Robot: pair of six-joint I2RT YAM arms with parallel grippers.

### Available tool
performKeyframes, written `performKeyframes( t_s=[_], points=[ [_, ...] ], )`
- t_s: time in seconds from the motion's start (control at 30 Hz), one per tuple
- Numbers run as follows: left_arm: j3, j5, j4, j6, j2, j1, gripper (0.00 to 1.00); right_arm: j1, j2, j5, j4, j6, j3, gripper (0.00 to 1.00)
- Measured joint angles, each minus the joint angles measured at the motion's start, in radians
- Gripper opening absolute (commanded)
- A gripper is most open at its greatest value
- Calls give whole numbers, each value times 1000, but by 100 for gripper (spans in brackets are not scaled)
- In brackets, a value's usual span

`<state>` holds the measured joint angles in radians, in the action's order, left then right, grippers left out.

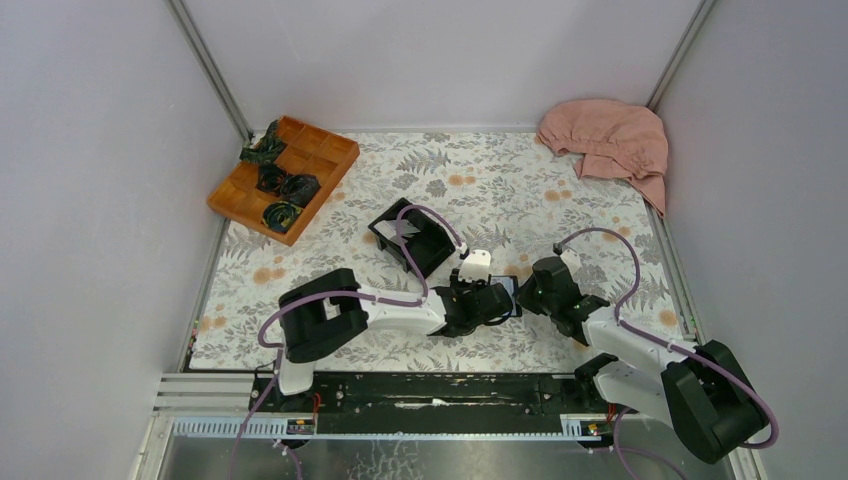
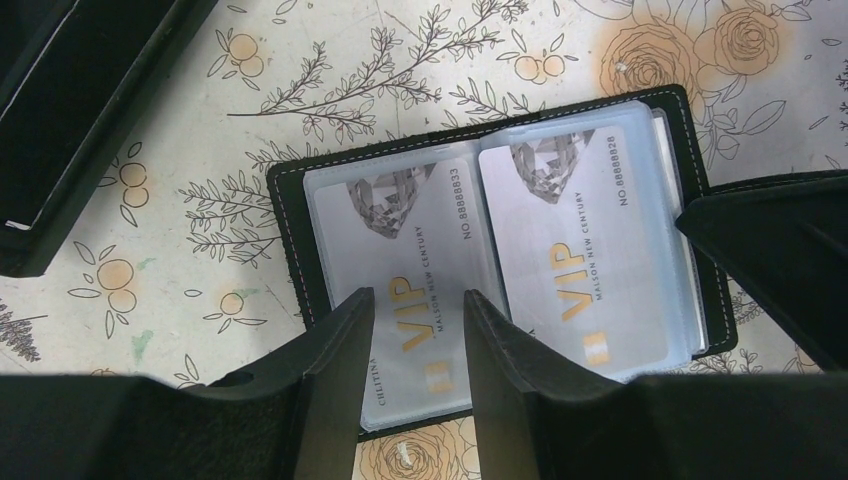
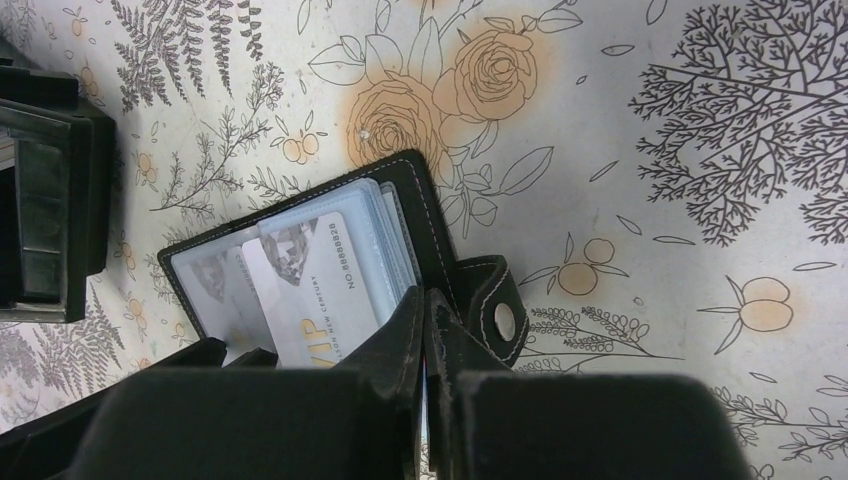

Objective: Put the credit cards into the card holder
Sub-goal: Turn over the card slot in the card holder.

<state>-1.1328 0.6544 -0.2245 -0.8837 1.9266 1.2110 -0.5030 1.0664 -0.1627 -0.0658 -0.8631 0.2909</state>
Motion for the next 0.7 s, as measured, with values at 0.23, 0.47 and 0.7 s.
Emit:
performKeyframes(
  t_s=[0.23,0.47,0.7],
  points=[
    [6,0,8,0,-3,0,45,0,-1,-1,40,19,18,4],
    [6,-1,9,1,-3,0,45,-11,24,-9,69,48,46,14],
    [10,-1,13,1,-5,0,45,-57,72,-53,84,63,86,23]
  ],
)
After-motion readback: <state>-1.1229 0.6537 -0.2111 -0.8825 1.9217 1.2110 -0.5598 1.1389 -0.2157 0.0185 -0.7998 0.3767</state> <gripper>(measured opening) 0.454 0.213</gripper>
